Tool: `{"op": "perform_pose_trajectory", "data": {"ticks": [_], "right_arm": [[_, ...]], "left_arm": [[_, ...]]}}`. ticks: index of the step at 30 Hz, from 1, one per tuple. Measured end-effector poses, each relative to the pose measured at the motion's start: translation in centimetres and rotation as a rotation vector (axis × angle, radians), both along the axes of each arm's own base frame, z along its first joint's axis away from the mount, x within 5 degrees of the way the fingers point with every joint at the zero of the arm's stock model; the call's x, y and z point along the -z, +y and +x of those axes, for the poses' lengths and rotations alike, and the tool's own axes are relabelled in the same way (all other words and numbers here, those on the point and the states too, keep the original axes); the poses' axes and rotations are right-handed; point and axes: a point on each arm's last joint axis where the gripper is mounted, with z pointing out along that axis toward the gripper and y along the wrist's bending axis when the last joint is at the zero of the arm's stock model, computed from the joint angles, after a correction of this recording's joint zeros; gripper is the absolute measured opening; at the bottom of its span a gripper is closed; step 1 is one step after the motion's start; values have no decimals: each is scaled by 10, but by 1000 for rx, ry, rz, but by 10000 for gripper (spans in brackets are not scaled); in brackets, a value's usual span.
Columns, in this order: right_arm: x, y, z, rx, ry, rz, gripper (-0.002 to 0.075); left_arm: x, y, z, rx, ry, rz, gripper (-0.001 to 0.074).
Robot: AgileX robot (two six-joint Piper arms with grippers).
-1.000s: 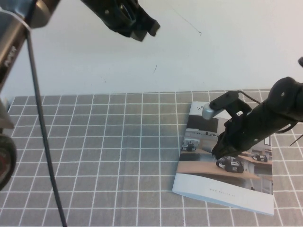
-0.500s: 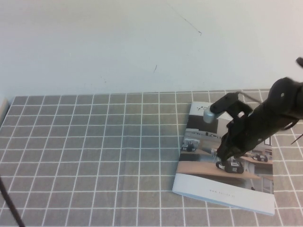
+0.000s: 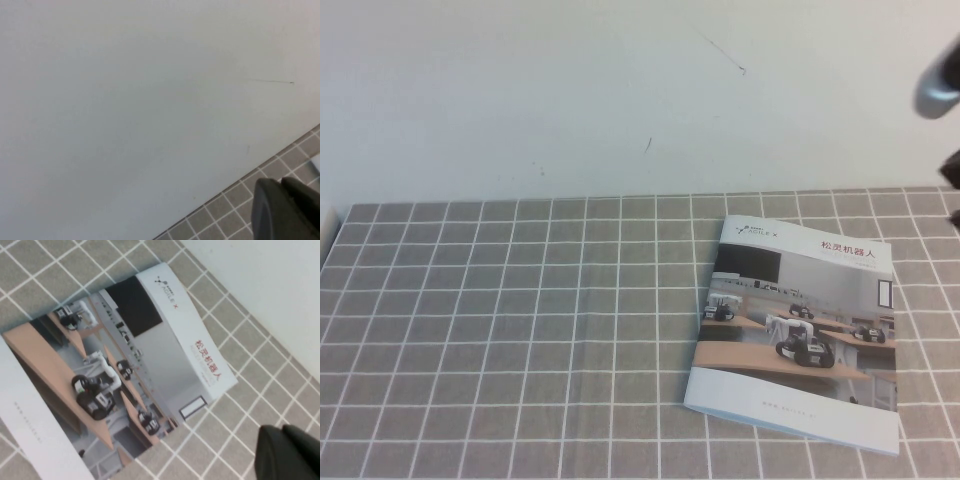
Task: Close book
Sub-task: 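Close the open booklet and leave it lying on the table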
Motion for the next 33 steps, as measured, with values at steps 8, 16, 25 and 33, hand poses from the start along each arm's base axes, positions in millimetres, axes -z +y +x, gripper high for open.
{"op": "perform_pose_trajectory", "data": {"ticks": [8,16,25,33], "right_arm": [[2,-29,-75,58,-21,-1,-3],[61,-49,-143,85,-61,84,-3],[109,-57,-193,105,-133,283,-3],[113,-61,-207,100,-134,297,-3]], "left_arm": [[7,25,-45,-64,-54,9,-4],[67,44,-97,-41,-306,-68,-4],[177,47,-116,10,-328,-102,-4],[264,40,-110,57,-254,-83,-4]]}}
